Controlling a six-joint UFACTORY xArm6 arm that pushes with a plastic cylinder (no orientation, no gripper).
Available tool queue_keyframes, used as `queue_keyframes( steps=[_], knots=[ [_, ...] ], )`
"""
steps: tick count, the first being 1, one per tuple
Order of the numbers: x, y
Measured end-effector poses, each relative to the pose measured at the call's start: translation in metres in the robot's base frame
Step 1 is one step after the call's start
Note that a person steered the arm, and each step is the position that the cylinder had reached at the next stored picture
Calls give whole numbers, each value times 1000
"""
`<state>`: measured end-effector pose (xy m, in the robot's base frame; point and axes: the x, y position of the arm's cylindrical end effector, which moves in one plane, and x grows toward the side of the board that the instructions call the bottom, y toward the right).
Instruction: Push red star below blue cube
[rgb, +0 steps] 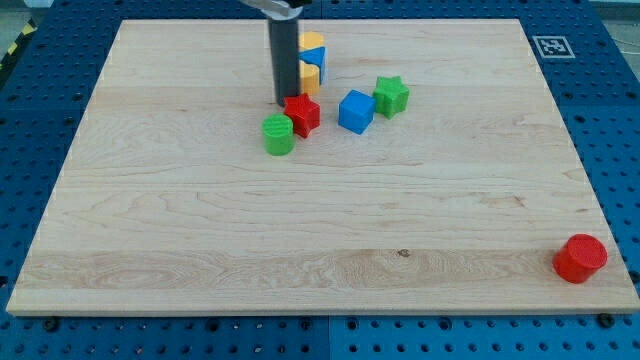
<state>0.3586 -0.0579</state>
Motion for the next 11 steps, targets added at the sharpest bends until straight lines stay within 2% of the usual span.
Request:
queue_keyframes(
  steps=[3,6,8,11],
  knots=[
    [26,-6],
    [21,4],
    [21,41],
    [44,87]
  ],
)
